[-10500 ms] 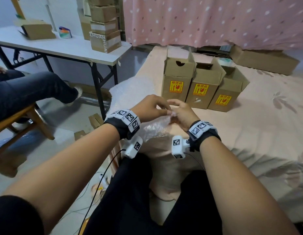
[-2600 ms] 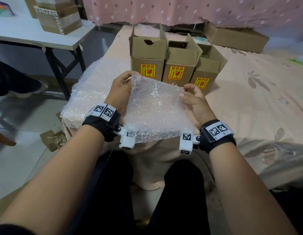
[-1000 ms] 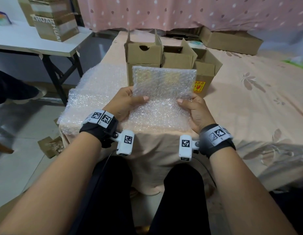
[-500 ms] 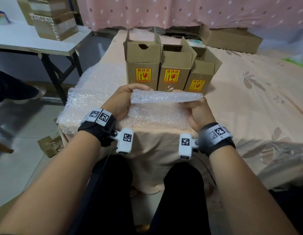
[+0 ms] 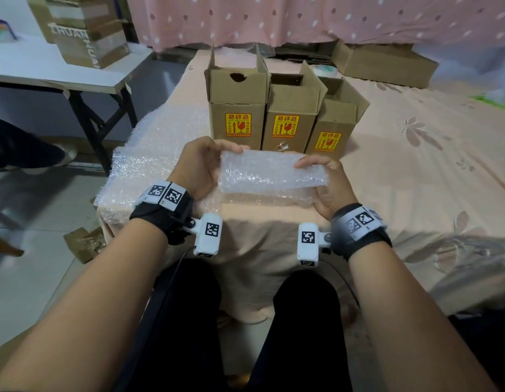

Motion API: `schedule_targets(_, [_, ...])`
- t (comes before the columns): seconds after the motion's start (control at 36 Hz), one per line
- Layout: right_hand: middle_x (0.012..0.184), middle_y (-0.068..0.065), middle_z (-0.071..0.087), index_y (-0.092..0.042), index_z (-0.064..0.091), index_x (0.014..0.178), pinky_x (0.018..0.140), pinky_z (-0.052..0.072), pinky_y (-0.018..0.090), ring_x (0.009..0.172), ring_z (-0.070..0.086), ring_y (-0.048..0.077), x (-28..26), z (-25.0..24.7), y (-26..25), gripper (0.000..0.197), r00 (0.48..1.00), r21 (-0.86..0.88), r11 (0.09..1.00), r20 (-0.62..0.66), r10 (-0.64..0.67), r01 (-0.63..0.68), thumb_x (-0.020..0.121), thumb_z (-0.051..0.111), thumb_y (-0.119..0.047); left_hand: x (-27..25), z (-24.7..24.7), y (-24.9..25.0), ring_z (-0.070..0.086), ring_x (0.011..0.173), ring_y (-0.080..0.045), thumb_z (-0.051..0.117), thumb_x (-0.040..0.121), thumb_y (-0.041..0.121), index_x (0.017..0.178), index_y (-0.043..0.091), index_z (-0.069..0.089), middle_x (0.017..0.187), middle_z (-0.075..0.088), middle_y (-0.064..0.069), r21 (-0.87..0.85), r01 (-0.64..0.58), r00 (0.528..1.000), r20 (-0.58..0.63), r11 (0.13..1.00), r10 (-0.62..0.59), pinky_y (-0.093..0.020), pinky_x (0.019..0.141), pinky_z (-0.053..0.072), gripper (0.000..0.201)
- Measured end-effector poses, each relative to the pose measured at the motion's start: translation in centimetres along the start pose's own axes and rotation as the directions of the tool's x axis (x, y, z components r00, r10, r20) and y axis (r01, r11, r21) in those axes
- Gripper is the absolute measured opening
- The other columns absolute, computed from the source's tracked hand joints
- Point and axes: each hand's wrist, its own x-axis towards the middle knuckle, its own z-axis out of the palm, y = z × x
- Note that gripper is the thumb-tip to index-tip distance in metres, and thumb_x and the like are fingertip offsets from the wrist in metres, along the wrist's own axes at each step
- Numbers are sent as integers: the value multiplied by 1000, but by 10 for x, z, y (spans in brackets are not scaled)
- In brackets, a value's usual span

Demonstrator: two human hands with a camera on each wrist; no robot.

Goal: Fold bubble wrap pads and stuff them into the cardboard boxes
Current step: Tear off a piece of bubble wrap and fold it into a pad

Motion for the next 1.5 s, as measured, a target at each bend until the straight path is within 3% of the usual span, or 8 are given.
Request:
schedule_targets(0.14, [105, 9, 69, -16, 73, 62, 80, 57, 56, 109, 61, 42, -1, 1, -1, 33, 999, -46, 999, -48, -10, 8, 82, 61, 7, 2, 3, 0, 68, 89, -21, 60, 86, 17, 100, 10, 64, 116, 64, -14, 77, -55, 998, 15, 996, 53, -37, 80, 57, 16])
schedule_targets(0.33, [123, 7, 70, -11, 73, 65, 78, 59, 53, 113, 64, 35, -2, 5, -5, 29, 1000, -11, 1000, 12, -11, 11, 82, 58, 7, 4, -3, -4, 68, 100, -33, 63, 81, -16, 130, 14, 56, 134, 64, -10, 160, -26, 999, -21, 987, 30, -45, 78, 56, 59])
schedule_targets(0.53, [133, 17, 64, -14, 53, 139, 93, 52, 52, 116, 63, 34, 2, 3, -4, 58, 999, 81, 996, -34, -37, 39, 85, 43, 5, 0, 0, -2, 62, 103, -23, 63, 72, -20, 129, 15, 56, 126, 70, -9, 244, -129, 982, -103, 961, 158, -45, 88, 53, 68])
schedule_targets(0.64, [117, 11, 67, -11, 47, 145, 80, 53, 42, 109, 60, 35, -1, 2, -5, 56, 997, 183, 983, -77, 14, 0, 91, 38, -20, 1, -2, -2, 54, 130, -36, 67, 66, -12, 122, 24, 61, 126, 70, -7, 289, -186, 967, -118, 939, 228, -66, 112, 33, 66])
schedule_targets(0.78, [123, 8, 66, -12, 54, 133, 83, 57, 49, 111, 65, 33, -1, 11, -9, 91, 996, 24, 999, -79, 45, -44, 66, 76, -70, -2, 2, 0, 57, 124, -26, 63, 76, -20, 125, 18, 60, 124, 69, -6, 323, -200, 962, -113, 925, 247, -42, 92, 52, 62])
schedule_targets(1.0, [115, 10, 68, -18, 53, 130, 103, 48, 56, 108, 65, 30, 3, 5, 1, 69, 999, -108, 994, 4, 32, -31, 67, 72, 2, -3, 3, 1, 50, 129, -44, 76, 70, 1, 122, 29, 64, 138, 57, -18, 243, -190, 970, -103, 951, 221, -59, 104, 45, 60])
schedule_targets(1.33, [115, 18, 67, -11, 61, 112, 104, 45, 61, 111, 64, 36, 0, 3, 2, 38, 996, -80, 994, -53, -76, 72, 82, 68, 12, -9, 12, -3, 75, 88, -18, 70, 82, -15, 110, 6, 59, 91, 77, -2, 315, -116, 990, -40, 942, 136, -27, 72, 58, 37])
schedule_targets(1.5, [120, 8, 69, -11, 54, 129, 93, 55, 40, 114, 66, 25, -2, 7, 2, 54, 998, -98, 994, 49, -50, 55, 82, 71, 9, -8, 11, -4, 75, 83, -16, 72, 83, -12, 98, 9, 63, 85, 77, -1, 337, -182, 966, -112, 924, 232, -27, 70, 58, 27])
